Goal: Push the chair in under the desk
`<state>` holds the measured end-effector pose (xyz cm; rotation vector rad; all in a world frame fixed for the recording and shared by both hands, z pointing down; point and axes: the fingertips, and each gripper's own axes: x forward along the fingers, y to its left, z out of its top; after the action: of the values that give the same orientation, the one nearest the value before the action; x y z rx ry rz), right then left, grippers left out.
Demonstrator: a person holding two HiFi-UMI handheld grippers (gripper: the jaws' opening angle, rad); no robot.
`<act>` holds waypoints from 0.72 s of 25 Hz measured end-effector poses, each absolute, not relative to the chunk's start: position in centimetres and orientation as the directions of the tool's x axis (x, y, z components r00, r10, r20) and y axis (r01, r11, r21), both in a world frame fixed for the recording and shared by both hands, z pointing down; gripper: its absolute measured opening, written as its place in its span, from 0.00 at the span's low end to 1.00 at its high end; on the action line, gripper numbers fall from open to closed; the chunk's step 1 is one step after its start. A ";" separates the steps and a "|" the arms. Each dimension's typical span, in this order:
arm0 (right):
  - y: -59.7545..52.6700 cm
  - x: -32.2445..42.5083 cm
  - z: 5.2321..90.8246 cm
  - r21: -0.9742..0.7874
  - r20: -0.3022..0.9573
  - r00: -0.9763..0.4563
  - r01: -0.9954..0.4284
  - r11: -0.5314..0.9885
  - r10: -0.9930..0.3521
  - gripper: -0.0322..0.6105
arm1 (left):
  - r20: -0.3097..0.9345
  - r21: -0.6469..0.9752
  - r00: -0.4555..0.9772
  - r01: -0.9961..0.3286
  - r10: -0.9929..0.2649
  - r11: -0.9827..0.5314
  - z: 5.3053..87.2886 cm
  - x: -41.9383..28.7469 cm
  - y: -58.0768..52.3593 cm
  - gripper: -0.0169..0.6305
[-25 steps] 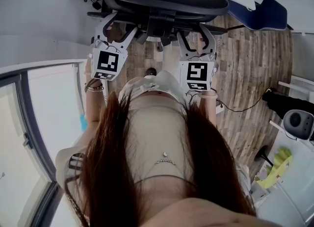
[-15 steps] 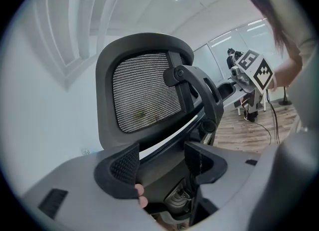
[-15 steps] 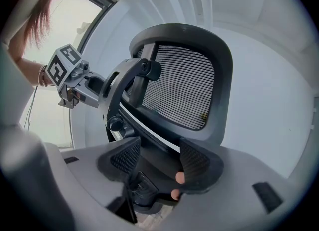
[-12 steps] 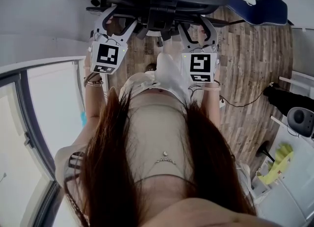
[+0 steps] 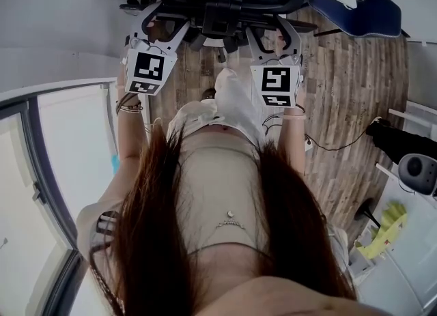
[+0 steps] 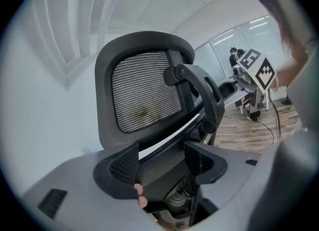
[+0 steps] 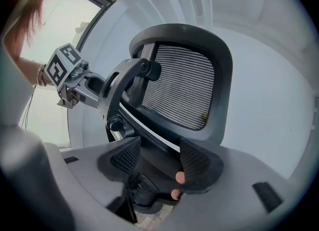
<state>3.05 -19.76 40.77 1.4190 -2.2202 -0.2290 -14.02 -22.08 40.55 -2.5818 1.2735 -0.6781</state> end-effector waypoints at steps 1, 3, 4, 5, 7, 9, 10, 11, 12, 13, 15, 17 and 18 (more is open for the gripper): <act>-20.2 3.1 40.7 0.390 0.314 -0.339 -0.805 0.446 -0.887 0.44 | 0.322 -0.355 0.527 -0.703 -0.786 -0.617 40.5 -13.9 -22.6 0.45; -21.2 3.3 40.6 0.388 0.322 -0.335 -0.807 0.446 -0.886 0.44 | 0.328 -0.355 0.525 -0.702 -0.785 -0.618 40.3 -13.8 -23.6 0.46; -21.5 3.5 40.7 0.387 0.331 -0.327 -0.809 0.443 -0.885 0.44 | 0.329 -0.355 0.524 -0.702 -0.786 -0.617 40.2 -13.8 -23.9 0.46; -21.7 3.6 40.8 0.385 0.342 -0.317 -0.811 0.440 -0.884 0.44 | 0.331 -0.355 0.522 -0.703 -0.786 -0.616 40.2 -13.9 -24.1 0.46; -22.0 3.8 40.8 0.383 0.349 -0.317 -0.810 0.443 -0.882 0.44 | 0.336 -0.354 0.517 -0.706 -0.788 -0.614 40.2 -13.8 -24.5 0.45; -22.3 3.9 40.6 0.384 0.345 -0.325 -0.807 0.449 -0.880 0.44 | 0.343 -0.352 0.511 -0.708 -0.788 -0.612 40.2 -13.6 -24.7 0.46; -22.4 4.0 40.6 0.384 0.344 -0.329 -0.805 0.452 -0.879 0.44 | 0.345 -0.351 0.509 -0.709 -0.789 -0.611 40.2 -13.5 -24.8 0.46; -22.6 4.0 40.5 0.384 0.342 -0.335 -0.803 0.455 -0.878 0.44 | 0.347 -0.350 0.507 -0.710 -0.789 -0.611 40.2 -13.4 -24.9 0.46; -22.7 4.1 40.6 0.383 0.345 -0.334 -0.803 0.457 -0.877 0.44 | 0.349 -0.349 0.506 -0.711 -0.789 -0.611 40.2 -13.3 -25.0 0.46; -22.8 4.2 40.6 0.381 0.354 -0.328 -0.805 0.455 -0.876 0.44 | 0.352 -0.349 0.505 -0.711 -0.788 -0.611 40.2 -13.3 -25.2 0.46; -23.0 4.5 40.7 0.380 0.365 -0.319 -0.807 0.452 -0.875 0.44 | 0.359 -0.346 0.501 -0.712 -0.788 -0.611 40.2 -13.2 -25.4 0.46; -23.3 4.5 40.7 0.379 0.365 -0.318 -0.807 0.452 -0.875 0.44 | 0.365 -0.343 0.496 -0.715 -0.788 -0.609 40.2 -13.2 -25.7 0.46; -23.6 4.5 40.7 0.379 0.365 -0.318 -0.807 0.452 -0.875 0.44 | 0.368 -0.341 0.493 -0.717 -0.788 -0.608 40.2 -13.2 -25.9 0.46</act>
<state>4.52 -23.55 40.74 1.4032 -2.1850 -0.1712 -13.20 -25.92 40.22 -2.5887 1.3138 -0.7514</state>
